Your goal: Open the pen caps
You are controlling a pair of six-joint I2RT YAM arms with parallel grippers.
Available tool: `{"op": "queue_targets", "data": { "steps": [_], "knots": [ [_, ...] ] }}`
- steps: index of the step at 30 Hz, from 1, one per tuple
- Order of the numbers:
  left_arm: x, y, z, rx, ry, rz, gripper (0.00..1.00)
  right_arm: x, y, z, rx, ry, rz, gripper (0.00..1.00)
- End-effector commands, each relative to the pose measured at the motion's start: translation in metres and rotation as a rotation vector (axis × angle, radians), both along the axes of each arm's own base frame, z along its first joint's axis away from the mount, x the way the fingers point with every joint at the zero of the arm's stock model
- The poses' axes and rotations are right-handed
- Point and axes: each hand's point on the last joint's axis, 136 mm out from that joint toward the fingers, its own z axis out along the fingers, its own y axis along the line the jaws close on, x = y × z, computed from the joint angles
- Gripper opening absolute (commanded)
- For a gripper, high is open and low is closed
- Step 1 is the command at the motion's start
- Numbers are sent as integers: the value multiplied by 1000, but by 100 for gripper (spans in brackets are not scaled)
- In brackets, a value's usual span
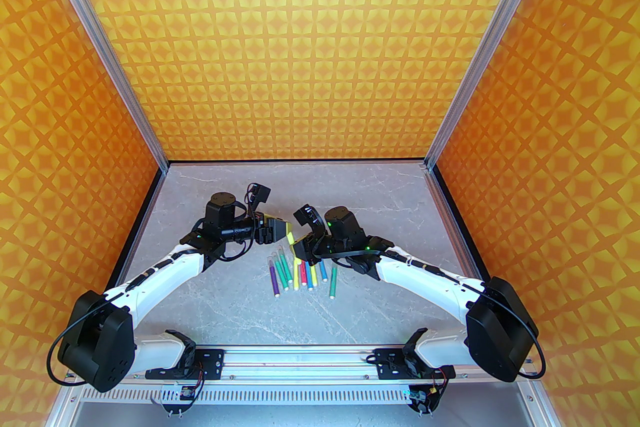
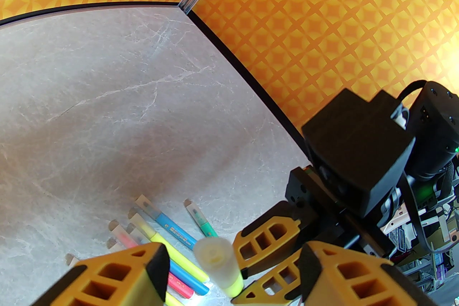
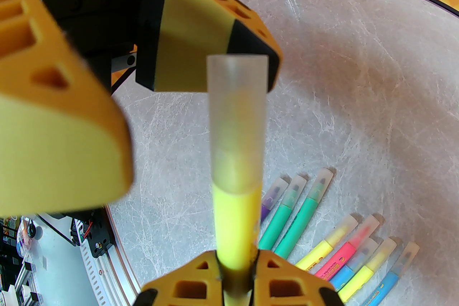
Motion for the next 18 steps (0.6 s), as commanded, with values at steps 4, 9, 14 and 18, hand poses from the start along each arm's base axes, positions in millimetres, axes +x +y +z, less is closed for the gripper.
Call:
{"op": "queue_targets", "data": {
  "steps": [4,9,14,18],
  "knots": [
    [-3,-9,8,-3,-11,-37,53,-1,8,19,36,-59,36,0],
    [-4,-9,7,0,-8,-41,46,-1,7,20,36,-66,36,0],
    [-5,-11,7,3,-4,-47,37,0,6,21,34,-76,30,0],
    [-6,-11,5,6,0,-49,29,1,5,22,34,-83,21,0]
  ]
}}
